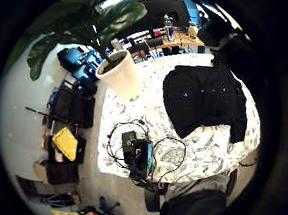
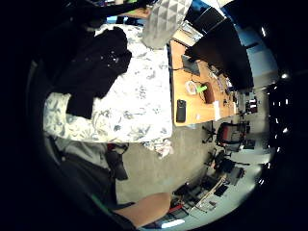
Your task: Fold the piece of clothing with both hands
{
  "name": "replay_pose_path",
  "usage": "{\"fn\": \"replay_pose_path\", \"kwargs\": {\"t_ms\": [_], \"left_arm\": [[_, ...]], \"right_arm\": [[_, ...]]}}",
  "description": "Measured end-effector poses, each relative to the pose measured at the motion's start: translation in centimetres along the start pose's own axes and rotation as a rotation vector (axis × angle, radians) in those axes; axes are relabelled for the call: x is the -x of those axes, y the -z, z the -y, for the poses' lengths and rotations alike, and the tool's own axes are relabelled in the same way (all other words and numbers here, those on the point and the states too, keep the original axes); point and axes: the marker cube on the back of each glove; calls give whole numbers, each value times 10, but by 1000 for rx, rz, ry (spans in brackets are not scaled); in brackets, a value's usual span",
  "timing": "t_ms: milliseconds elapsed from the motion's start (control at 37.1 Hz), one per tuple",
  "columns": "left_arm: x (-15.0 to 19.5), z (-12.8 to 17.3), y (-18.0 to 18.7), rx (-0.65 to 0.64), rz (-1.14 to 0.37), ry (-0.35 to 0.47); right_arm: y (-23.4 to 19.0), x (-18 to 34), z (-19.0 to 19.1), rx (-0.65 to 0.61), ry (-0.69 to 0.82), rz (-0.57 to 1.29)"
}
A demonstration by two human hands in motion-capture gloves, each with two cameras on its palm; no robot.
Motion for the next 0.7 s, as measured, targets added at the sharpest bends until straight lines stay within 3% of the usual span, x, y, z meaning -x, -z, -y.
{"fn": "replay_pose_path", "kwargs": {"t_ms": [323, 485, 700], "left_arm": [[12, 5, -9, 72, 38, 16], [16, 0, -11, 109, 76, 23], [29, 13, -44, 135, 137, 25]], "right_arm": [[2, 5, -10, 3, 1, 16], [-8, -7, 5, 30, -27, 5], [-7, -1, 6, 59, -32, 13]]}}
